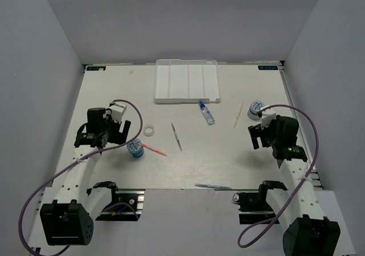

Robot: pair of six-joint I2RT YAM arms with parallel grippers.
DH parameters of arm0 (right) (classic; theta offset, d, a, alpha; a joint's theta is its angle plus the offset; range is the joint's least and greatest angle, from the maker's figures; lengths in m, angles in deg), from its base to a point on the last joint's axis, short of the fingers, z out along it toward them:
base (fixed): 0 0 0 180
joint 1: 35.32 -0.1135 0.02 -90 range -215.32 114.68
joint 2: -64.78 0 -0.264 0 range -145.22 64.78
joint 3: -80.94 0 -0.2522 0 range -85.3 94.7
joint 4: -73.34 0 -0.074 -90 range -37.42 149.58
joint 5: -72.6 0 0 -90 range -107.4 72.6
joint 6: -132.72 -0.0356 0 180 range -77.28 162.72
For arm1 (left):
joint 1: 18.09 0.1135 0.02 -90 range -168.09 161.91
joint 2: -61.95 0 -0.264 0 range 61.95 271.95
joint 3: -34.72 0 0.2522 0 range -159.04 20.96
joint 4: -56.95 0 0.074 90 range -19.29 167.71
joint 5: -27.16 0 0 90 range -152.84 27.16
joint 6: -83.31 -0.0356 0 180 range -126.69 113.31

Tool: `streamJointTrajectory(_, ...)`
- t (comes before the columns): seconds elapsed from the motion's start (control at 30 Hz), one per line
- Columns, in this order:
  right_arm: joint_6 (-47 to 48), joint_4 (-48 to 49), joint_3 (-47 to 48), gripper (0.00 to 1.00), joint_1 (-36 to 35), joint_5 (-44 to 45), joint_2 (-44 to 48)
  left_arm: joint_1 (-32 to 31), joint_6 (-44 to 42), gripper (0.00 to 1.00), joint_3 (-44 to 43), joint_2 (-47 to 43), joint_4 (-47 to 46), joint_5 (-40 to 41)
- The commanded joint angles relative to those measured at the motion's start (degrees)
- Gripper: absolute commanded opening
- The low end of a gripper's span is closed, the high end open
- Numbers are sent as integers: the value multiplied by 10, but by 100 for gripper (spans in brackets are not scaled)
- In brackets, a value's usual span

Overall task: Sort the stationery into containers
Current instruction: Pick up the stationery from the center of the board.

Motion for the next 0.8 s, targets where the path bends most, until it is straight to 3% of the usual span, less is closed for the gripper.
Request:
streamJointTrajectory(0.0, 10, -3, 22, 89, 4, -11, -2, -3, 1, 98, -16, -9, -10, -2)
streamJointTrajectory(0.07, 11, -3, 22, 89, 3, -13, -2, -8, -13, 95, -12, -18, -22, -1)
streamJointTrajectory(0.2, 11, -8, 24, 89, 5, -21, -5, -8, -81, 98, -20, -18, 3, -2)
streamJointTrajectory(0.3, 12, -10, 26, 89, 4, -25, -9, -3, -156, 90, -38, -1, 82, -42)
streamJointTrajectory(0.43, 15, -15, 27, 89, 5, -32, -14, -8, -219, 86, -50, 6, 154, -164)
streamJointTrajectory(0.7, 23, -25, 28, 89, 6, -51, -21, -8, -263, 88, -72, 46, 192, -212)
streamJointTrajectory(0.77, 24, -30, 31, 89, 7, -54, -25, -8, -273, 95, -77, 52, 200, -225)
